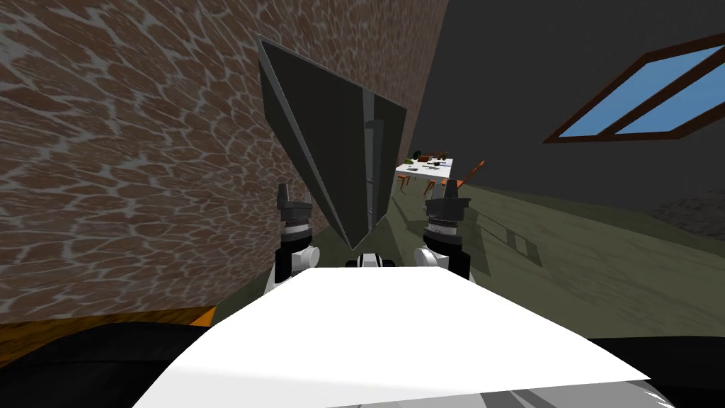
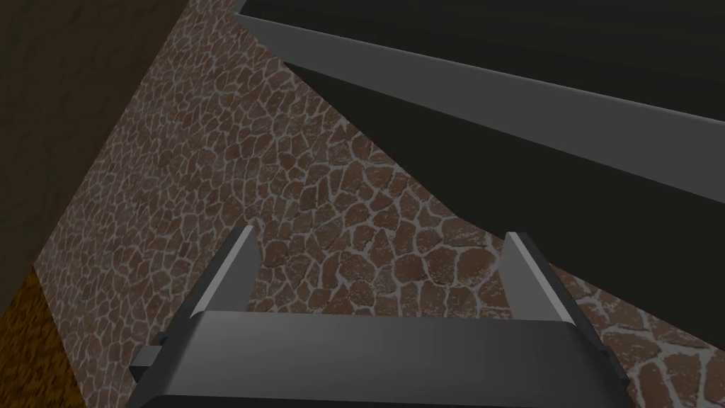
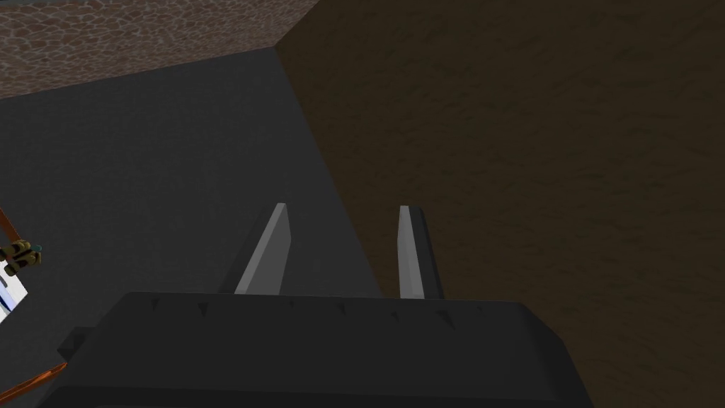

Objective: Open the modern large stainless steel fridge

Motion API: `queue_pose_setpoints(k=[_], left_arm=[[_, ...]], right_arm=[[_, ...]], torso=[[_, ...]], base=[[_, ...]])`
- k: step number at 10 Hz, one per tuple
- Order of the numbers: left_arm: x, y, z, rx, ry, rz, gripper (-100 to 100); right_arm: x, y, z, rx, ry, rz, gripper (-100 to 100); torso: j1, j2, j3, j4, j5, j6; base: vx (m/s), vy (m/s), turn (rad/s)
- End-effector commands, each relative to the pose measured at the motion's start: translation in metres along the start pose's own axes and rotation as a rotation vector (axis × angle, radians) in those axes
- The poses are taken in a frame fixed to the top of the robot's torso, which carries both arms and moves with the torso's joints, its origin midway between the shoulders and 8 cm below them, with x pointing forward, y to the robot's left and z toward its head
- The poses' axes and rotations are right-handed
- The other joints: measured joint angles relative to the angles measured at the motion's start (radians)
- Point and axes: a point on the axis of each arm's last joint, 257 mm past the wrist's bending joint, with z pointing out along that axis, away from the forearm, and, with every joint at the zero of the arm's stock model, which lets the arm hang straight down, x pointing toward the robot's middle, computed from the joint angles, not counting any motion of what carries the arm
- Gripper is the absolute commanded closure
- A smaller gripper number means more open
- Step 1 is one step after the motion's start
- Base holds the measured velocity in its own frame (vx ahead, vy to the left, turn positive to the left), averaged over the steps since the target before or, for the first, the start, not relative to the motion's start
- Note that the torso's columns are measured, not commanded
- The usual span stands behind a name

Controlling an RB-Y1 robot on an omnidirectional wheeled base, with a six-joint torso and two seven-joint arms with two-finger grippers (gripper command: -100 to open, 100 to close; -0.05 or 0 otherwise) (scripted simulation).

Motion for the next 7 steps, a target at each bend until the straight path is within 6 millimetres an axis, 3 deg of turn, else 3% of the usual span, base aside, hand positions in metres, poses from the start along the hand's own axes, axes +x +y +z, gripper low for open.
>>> queue_pose_setpoints(k=[1, 4, 6, 7], left_arm=[[0.012, 0.026, 0.013, -0.057, 0.065, -0.03, -100], [0.019, 0.036, 0.021, -0.077, 0.104, -0.039, -100], [0.026, 0.062, 0.033, -0.137, 0.151, -0.065, -100], [0.029, 0.06, 0.038, -0.129, 0.159, -0.065, -100]], right_arm=[[0.0, 0.0, 0.0, 0.0, 0.0, 0.0, 0], [0.0, 0.0, 0.0, 0.0, 0.0, 0.0, 0], [0.0, 0.0, 0.0, 0.0, 0.0, 0.0, 0], [0.0, 0.0, 0.0, 0.0, 0.0, 0.0, 0]], torso=[[0.0, 0.001, -0.001, 0.001, 0.0, 0.0], [0.0, 0.001, -0.001, 0.001, 0.0, 0.0], [0.0, 0.001, -0.001, 0.001, 0.0, 0.0], [0.0, 0.001, -0.001, 0.001, 0.0, 0.0]], base=[[-0.006, -0.001, -0.153], [-0.003, -0.001, -0.059], [-0.006, -0.003, -0.157], [-0.005, 0.0, -0.069]])
